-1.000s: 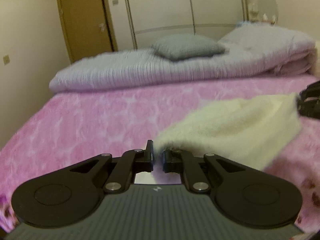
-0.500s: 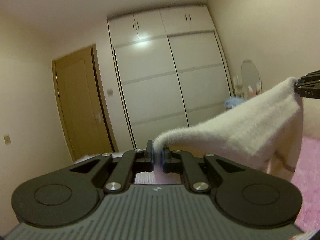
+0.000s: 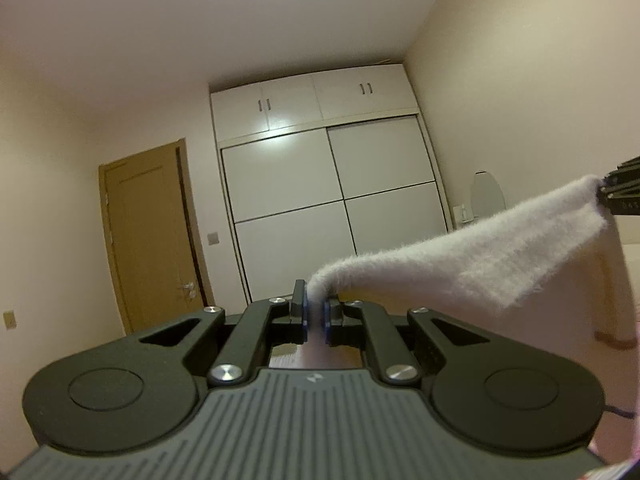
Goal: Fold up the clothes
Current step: 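Grasp the sweater edge with the left gripper while the right gripper grasps another edge, lift, then lay the lifted sweater flat on the bed and open both grippers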
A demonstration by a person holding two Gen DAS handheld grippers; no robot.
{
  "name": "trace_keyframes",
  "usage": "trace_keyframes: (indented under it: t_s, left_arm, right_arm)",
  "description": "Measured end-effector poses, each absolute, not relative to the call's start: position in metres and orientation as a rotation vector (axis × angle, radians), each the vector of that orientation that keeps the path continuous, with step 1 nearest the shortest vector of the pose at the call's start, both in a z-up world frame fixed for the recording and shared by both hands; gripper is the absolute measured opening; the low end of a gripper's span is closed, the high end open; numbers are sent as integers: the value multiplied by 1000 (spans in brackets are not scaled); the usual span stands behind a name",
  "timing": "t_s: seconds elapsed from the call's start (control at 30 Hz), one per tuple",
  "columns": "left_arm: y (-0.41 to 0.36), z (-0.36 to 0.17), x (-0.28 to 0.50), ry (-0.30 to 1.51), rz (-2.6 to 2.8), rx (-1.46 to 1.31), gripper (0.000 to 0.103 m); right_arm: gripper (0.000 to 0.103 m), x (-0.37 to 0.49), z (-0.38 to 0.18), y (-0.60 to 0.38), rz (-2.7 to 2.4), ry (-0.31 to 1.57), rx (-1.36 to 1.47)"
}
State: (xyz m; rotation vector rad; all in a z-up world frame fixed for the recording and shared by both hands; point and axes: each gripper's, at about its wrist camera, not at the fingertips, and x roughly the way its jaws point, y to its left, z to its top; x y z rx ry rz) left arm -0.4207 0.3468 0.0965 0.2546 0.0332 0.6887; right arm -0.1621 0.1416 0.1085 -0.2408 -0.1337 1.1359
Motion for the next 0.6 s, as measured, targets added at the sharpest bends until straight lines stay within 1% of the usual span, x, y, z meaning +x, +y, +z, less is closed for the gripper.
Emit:
trace_keyframes:
  t_s: [0.1,0.17,0.2,0.23,0.27,0.33,0.37,0.43,0.53,0.6]
  left_arm:
    - [370,101,-384,59,673,256,7]
    - [395,95,-350,111,662,214,8]
    - [416,90,-321,190,656,166,11]
    - [436,82,-297,256,666,109,18]
    - [462,68,-266,360,662,21,25]
    - [504,33,-221,559,652,-111,25]
    - [518,12,-206,658,666,-162,24]
    - [529,-23,-197,733,702,-216,23]
    - [528,-61,-215,762,743,-281,24]
    - [509,-87,-249,811,785,-346,23]
  right_arm:
    - [9,-143,108,153,1115,-81,-235]
    - [9,-121,101,177,1095,29,-278]
    - [9,-109,99,193,1084,94,-305]
    - [10,-97,96,208,1072,158,-331]
    - [11,-82,86,230,1066,264,-379]
    - [38,-44,47,276,1062,535,-465]
    - [43,-27,26,291,1064,641,-482]
    - [65,-9,-10,296,1095,784,-472]
    - [66,7,-48,271,1123,913,-359]
    - [66,19,-71,248,1094,1000,-277]
